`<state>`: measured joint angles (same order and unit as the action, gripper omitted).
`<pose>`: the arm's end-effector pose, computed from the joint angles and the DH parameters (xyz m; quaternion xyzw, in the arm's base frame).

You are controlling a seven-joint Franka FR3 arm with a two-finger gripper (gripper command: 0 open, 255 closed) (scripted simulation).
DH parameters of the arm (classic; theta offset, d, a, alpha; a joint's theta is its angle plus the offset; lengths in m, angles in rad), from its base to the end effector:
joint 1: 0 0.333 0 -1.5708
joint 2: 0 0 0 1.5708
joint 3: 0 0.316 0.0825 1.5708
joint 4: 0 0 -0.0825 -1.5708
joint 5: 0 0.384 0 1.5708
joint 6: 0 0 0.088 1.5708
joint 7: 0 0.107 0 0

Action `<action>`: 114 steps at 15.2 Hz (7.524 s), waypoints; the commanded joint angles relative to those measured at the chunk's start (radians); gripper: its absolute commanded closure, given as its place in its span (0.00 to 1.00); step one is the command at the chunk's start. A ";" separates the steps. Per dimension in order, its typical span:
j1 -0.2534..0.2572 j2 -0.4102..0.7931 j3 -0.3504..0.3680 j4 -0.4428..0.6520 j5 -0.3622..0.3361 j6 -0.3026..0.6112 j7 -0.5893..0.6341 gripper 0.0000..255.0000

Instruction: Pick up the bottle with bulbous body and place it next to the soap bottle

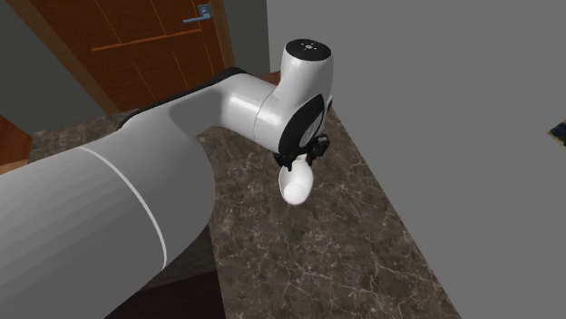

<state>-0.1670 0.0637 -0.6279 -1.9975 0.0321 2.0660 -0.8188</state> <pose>0.4017 -0.4007 0.4352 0.9999 0.0051 0.0027 0.0093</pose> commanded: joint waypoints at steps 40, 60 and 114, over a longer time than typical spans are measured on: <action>-0.012 0.011 -0.011 0.567 0.003 -0.558 -0.005 1.00; -0.205 0.293 -0.039 1.216 0.207 -0.969 -0.084 1.00; 0.473 -0.301 0.687 0.356 -0.038 -0.662 1.171 1.00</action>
<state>0.3056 -0.2290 0.0598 -1.6209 -0.0061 1.3897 0.3530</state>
